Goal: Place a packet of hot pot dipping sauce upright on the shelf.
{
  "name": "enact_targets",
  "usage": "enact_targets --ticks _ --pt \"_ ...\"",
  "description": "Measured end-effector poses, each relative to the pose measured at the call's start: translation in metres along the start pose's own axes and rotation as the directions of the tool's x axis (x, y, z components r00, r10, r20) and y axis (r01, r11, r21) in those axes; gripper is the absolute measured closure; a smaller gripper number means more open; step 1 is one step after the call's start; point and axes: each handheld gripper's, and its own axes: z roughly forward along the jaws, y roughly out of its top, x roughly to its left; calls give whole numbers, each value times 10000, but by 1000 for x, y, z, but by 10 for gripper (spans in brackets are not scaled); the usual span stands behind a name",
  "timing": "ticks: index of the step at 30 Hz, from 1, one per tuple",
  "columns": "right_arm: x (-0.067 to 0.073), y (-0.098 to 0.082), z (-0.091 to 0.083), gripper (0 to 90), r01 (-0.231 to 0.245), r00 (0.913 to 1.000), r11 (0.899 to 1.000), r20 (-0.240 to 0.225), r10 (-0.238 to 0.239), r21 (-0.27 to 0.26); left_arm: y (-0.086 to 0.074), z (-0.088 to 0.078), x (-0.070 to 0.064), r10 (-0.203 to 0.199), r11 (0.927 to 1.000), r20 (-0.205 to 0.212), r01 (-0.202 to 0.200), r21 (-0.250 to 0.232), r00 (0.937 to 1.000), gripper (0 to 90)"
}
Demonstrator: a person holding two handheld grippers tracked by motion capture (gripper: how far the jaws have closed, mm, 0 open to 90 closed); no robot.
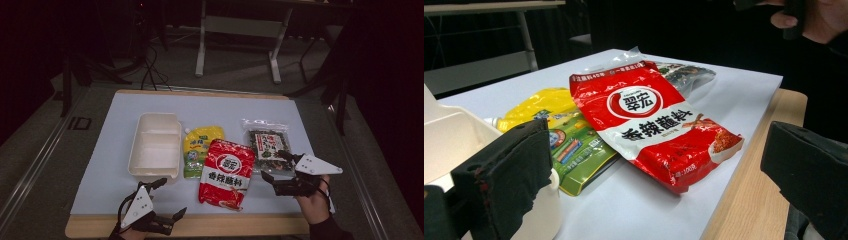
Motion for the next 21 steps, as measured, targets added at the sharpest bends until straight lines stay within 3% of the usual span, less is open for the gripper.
enact_targets --ticks 5,6,8,11,12,17,18,21 --pt "-3 15 13 104 371 9993 9993 -79 -371 -106 0 0 0 -31 10000 24 31 29 10000 14" --pt "-4 18 20 104 595 9982 9982 100 -596 76 0 0 0 -17 10000 21 17 37 10000 14" --pt "-4 20 23 104 593 9982 9982 -18 -593 73 0 0 0 -7 10000 28 7 43 10000 13" --pt "-6 22 30 95 232 9994 9997 -266 -231 41 0 0 0 -26 10000 43 25 32 10000 14" --pt "-6 24 34 95 12 10000 10000 -25 -12 -47 0 0 0 -33 10000 41 33 38 10000 14" --pt "-9 25 44 97 -14 9992 9999 -409 20 152 -1 0 0 -16 10000 72 16 59 10000 14" --pt "-12 25 51 134 -194 9987 9993 -458 208 321 -1 1 0 -3 10000 59 3 70 10000 13" --pt "-19 23 62 135 -521 9960 9961 -683 570 716 -1 1 0 -8 10000 73 7 93 10000 13"
